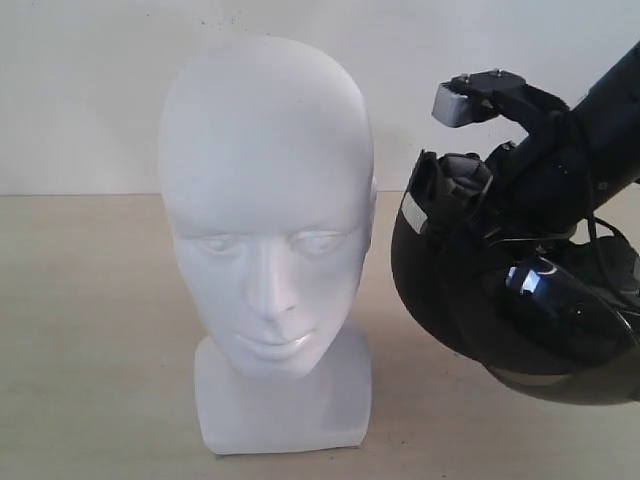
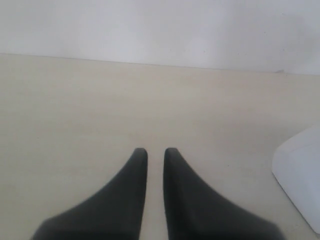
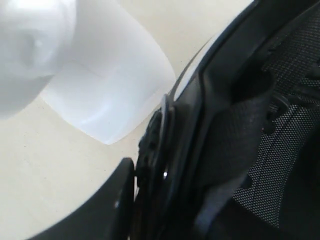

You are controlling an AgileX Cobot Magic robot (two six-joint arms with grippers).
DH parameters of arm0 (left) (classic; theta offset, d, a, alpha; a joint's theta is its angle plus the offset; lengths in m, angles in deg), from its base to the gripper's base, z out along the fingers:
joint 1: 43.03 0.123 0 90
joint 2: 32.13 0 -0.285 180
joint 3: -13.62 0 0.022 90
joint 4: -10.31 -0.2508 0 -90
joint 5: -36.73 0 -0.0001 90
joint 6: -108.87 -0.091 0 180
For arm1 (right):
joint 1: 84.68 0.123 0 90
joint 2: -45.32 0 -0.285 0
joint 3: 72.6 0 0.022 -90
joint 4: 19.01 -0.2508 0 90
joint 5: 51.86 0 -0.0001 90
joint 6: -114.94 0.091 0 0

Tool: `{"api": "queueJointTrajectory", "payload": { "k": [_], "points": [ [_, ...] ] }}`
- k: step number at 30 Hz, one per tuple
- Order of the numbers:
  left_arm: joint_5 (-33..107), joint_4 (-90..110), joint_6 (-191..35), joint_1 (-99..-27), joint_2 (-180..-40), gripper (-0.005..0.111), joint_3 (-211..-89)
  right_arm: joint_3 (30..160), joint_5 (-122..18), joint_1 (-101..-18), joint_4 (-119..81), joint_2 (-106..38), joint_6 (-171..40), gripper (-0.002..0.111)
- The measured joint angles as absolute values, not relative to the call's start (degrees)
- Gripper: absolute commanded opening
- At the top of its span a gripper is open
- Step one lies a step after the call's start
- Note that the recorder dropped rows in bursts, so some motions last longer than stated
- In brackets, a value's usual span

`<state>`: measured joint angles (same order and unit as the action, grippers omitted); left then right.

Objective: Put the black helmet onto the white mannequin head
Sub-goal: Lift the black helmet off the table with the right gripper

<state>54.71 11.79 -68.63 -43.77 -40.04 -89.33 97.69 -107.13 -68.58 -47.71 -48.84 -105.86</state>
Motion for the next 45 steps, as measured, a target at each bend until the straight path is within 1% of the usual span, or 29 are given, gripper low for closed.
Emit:
{"api": "queueJointTrajectory", "payload": {
  "k": [7, 16, 24, 29, 38, 41, 45],
  "points": [
    [54.7, 11.8, -68.6, -43.8, -40.0, 0.013, -89.3, 90.9, -101.7, -68.6, -56.3, -44.7, -104.8, 0.0],
    [54.7, 11.8, -68.6, -43.8, -40.0, 0.013, -89.3, 82.3, -93.5, -68.6, -75.5, -40.9, -107.7, 0.0],
    [54.7, 11.8, -68.6, -43.8, -40.0, 0.013, -89.3, 80.3, -90.7, -68.8, -82.9, -36.0, -108.2, 0.0],
    [54.7, 11.8, -68.6, -43.8, -40.0, 0.013, -89.3, 80.2, -92.3, -73.0, -87.7, -33.9, -106.6, 0.0],
    [54.7, 11.8, -68.6, -43.8, -40.0, 0.013, -89.3, 80.2, -99.5, -85.0, -100.2, -31.8, -110.1, 0.0],
    [54.7, 11.8, -68.6, -43.8, -40.0, 0.013, -89.3, 80.2, -100.9, -87.1, -106.1, -31.8, -112.5, 0.0],
    [54.7, 11.8, -68.6, -43.8, -40.0, 0.013, -89.3, 80.2, -101.9, -87.8, -113.2, -31.7, -114.3, 0.0]
  ]
}}
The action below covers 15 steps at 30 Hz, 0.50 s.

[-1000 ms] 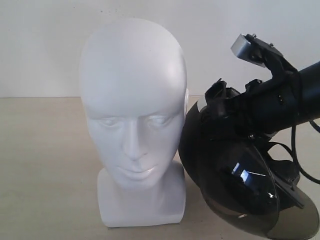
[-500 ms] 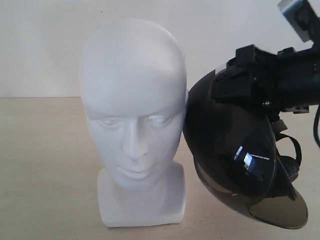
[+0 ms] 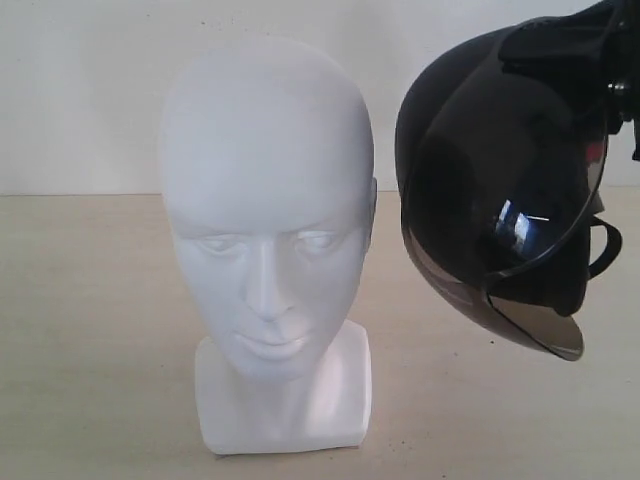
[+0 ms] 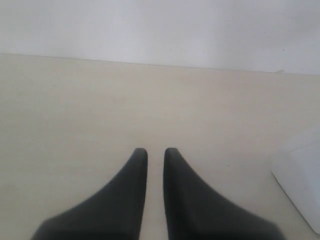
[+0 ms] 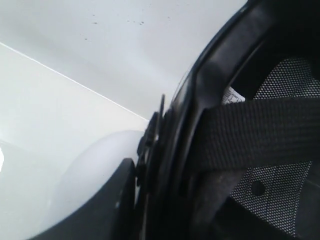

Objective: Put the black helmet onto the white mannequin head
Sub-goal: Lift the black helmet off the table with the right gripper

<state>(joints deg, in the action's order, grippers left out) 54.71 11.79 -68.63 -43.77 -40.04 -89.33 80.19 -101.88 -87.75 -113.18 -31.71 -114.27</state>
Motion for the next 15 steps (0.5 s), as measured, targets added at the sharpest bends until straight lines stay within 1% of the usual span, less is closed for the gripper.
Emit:
{"api": "queueJointTrajectory", "payload": {
  "k": [7, 15],
  "points": [
    [54.7, 11.8, -68.6, -43.8, -40.0, 0.013, -89.3, 80.2, -102.6, -88.1, -115.0, -31.5, -114.7, 0.0],
    [54.7, 11.8, -68.6, -43.8, -40.0, 0.013, -89.3, 80.9, -103.3, -91.1, -115.0, -31.5, -111.4, 0.0]
  ]
}}
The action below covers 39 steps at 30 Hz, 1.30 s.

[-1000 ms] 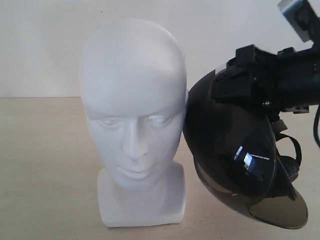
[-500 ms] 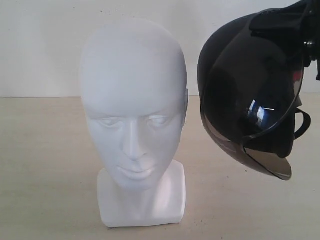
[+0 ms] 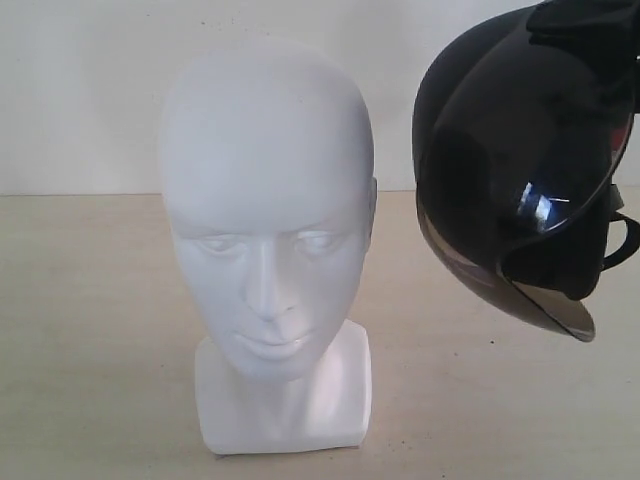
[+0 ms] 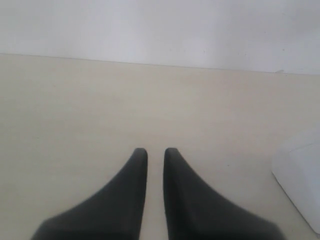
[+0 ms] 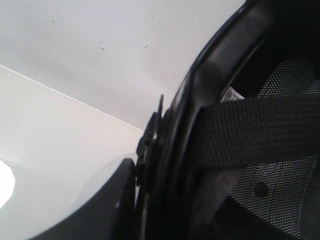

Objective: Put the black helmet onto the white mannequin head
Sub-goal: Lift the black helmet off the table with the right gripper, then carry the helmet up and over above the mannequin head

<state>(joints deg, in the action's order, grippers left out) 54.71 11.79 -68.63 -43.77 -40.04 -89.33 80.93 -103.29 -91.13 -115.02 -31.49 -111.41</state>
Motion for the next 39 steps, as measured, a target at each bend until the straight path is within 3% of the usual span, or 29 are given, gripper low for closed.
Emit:
{"api": "queueJointTrajectory", "payload": {
  "k": [14, 39],
  "points": [
    [54.7, 11.8, -68.6, -43.8, -40.0, 0.013, -89.3, 88.7, -102.3, -91.4, -115.0, -31.5, -102.9, 0.0],
    [54.7, 11.8, -68.6, -43.8, -40.0, 0.013, -89.3, 88.9, -95.1, -91.4, -113.8, -27.6, -94.2, 0.0]
  ]
}}
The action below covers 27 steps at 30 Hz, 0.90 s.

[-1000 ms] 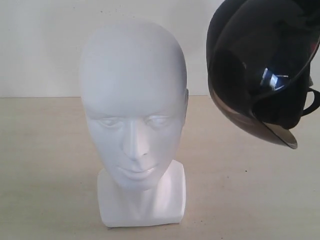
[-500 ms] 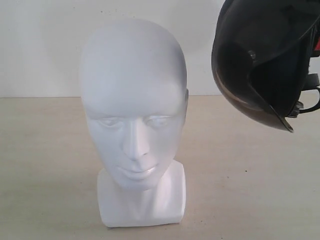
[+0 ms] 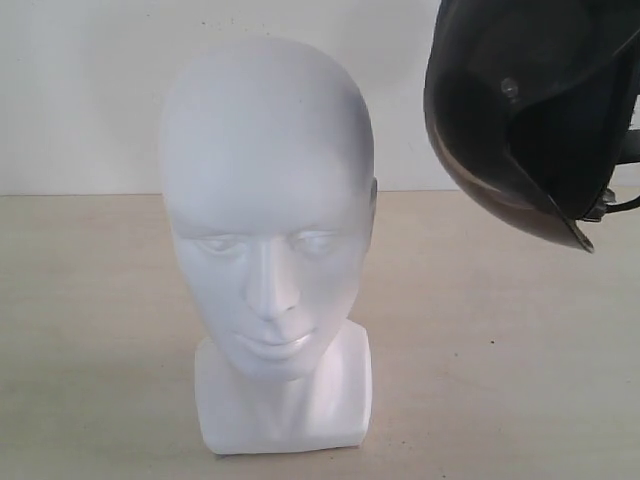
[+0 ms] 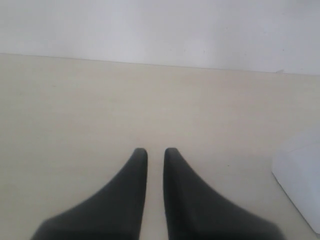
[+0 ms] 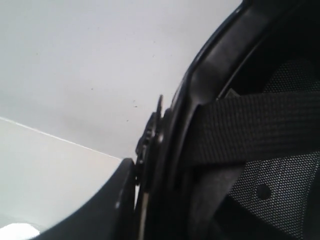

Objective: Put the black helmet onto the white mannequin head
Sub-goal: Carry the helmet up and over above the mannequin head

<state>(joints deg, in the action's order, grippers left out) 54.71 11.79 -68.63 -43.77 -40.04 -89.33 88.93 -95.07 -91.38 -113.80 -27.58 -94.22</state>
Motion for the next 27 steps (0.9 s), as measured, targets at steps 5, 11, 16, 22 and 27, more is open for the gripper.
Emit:
{"api": "queueJointTrajectory", "payload": {
  "k": [5, 11, 16, 22, 27],
  "points": [
    [54.7, 11.8, -68.6, -43.8, -40.0, 0.013, -89.3, 89.1, -75.2, -83.4, -88.8, -24.6, -74.4, 0.0],
    [54.7, 11.8, -68.6, -43.8, -40.0, 0.013, -89.3, 88.9, -57.8, -66.8, -57.2, -24.4, -38.1, 0.0],
    [54.7, 11.8, -68.6, -43.8, -40.0, 0.013, -89.3, 87.7, -49.4, -64.3, -36.6, -23.9, -13.1, 0.0],
    [54.7, 11.8, -68.6, -43.8, -40.0, 0.013, -89.3, 82.8, -37.4, -64.2, -25.3, -23.7, 5.1, 0.0],
    [54.7, 11.8, -68.6, -43.8, -40.0, 0.013, -89.3, 82.0, -30.4, -64.2, -24.5, -23.9, 8.7, 0.0]
  ]
}}
